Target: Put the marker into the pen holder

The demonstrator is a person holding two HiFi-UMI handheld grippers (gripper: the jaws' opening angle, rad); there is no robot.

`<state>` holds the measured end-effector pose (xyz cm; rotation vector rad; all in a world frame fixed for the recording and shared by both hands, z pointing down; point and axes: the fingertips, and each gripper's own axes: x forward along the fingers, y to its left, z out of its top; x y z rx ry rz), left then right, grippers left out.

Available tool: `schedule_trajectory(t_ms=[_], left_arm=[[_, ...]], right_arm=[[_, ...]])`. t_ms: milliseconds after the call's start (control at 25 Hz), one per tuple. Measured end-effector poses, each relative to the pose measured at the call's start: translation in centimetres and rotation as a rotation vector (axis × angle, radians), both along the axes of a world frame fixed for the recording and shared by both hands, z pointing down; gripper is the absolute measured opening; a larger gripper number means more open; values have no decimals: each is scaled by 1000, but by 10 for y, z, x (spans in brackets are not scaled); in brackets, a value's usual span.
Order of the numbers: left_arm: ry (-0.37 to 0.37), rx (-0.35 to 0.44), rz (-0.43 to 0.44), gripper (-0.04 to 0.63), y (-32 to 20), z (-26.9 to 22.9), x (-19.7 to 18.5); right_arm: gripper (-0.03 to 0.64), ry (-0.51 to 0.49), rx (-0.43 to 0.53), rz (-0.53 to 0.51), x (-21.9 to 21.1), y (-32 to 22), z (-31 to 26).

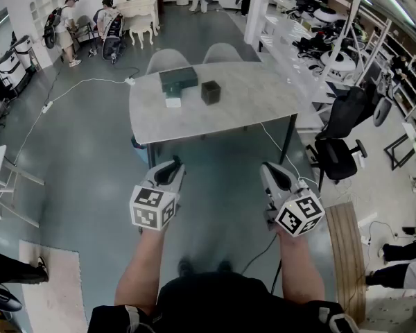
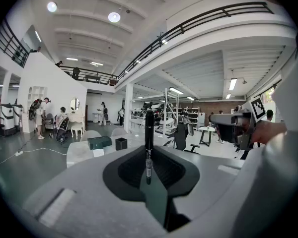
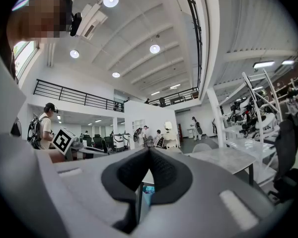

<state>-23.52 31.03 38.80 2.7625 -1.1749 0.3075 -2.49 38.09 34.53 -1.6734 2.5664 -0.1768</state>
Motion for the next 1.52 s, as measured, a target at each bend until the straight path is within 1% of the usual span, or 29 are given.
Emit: schedule_trajectory(t_ms=[200,440,560,720,880,1080,1320,1520], left_arm=[[-4,-4,-10,51,3,0,0],[-8,-12,-2,51,12,0,17],[-9,-11,0,51,17,-1,35],[-13,-6,3,51,26,-2,67],[-27,6,-4,51,43,-3,94],[-58,19,-11,51,56,-1,123],[-56,32,-3,51,43,-3,140],[-24,51,-10,51,7,-4,147]], right_arm=[[0,-7,-4,-6,1,1,0],[0,-18,-4,-14,12,8,2],[0,-40,-8,-22,29,15,4],[2,-105,-39,-67,56,25,13],[2,-118,-58,-96,77,40,22],[2,-152,-57,-139,101,53,28],[3,-162,-59,-154,112,40,28],[3,-138,-73,-159,114,9,29]])
